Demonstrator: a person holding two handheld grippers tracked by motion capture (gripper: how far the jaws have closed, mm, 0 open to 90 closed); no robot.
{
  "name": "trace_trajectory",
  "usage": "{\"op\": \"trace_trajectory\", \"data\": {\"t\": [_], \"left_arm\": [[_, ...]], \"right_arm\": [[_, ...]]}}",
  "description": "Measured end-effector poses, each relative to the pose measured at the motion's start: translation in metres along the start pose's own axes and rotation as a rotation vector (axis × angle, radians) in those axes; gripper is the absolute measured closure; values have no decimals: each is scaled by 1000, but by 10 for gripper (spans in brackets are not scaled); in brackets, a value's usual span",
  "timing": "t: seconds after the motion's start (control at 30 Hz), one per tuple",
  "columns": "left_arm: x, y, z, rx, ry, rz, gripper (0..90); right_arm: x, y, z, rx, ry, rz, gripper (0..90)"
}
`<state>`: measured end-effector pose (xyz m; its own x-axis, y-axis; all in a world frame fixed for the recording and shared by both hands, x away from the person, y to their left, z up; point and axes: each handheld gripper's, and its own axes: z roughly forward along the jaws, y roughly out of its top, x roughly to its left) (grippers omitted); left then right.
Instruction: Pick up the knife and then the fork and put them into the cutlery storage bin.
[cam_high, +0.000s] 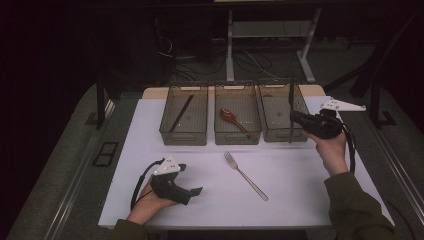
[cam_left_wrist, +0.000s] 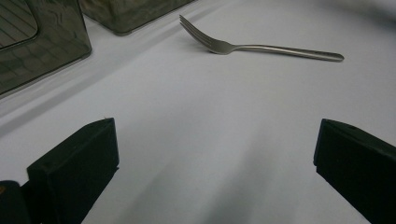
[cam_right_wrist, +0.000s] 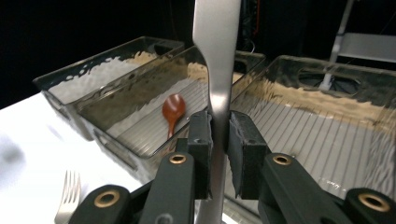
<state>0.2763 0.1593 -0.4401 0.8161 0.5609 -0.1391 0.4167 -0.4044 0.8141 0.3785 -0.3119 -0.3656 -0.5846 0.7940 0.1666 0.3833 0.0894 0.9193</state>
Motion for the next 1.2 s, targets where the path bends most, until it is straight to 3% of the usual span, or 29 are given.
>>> {"op": "trace_trajectory", "data": {"t": [0.5,0.8,1.0,1.2], "left_arm": [[1,-1,1,3,1,-8,0],[2,-1,1,5,3,-7,0],[2,-1,1,3,0,-8,0],[2,-1,1,5,0,-6,0]], "right_arm": [[-15,14,3,-19,-35,-1,787],[-24,32,4,-20,-73,-13,787],[-39,43,10,21,-127,-23,787],[-53,35,22,101,-161,-19,787]]}}
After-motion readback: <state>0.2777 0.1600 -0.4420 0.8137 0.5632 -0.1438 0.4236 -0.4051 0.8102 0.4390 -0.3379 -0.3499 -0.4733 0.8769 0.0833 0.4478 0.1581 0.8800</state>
